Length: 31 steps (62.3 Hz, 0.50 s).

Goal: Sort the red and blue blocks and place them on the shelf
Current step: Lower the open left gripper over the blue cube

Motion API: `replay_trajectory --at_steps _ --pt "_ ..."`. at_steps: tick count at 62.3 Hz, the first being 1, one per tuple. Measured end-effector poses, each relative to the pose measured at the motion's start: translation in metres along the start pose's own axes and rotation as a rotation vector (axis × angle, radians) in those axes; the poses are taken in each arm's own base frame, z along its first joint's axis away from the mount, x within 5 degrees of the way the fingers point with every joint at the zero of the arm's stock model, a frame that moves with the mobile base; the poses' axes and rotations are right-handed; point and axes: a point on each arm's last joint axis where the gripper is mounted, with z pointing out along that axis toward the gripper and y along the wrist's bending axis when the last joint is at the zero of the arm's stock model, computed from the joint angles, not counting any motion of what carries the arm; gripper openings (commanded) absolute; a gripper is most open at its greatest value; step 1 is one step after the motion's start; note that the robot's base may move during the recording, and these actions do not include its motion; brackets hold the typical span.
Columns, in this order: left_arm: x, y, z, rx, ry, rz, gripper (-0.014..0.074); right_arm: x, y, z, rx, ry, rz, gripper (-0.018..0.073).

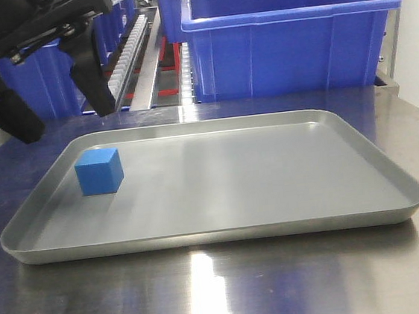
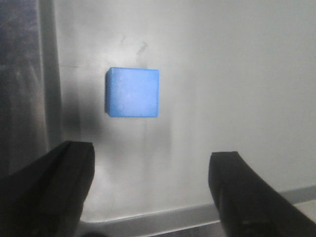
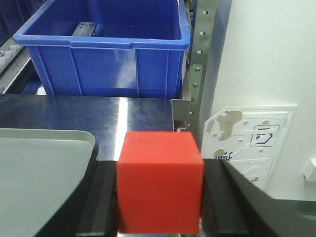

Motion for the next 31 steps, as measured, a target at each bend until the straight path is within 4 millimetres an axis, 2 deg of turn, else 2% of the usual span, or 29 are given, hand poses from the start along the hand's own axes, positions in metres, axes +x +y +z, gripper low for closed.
replay_trajectory --at_steps 14,31 --pt "-0.008 -0.012 0.002 -0.016 0.008 0.022 0.0547 0.0 0.0 0.0 0.0 0.0 0.0 0.0278" --pt "-0.021 -0.016 0.022 -0.126 0.083 0.078 0.0547 0.0 0.0 0.0 0.0 0.0 0.0 0.0278"
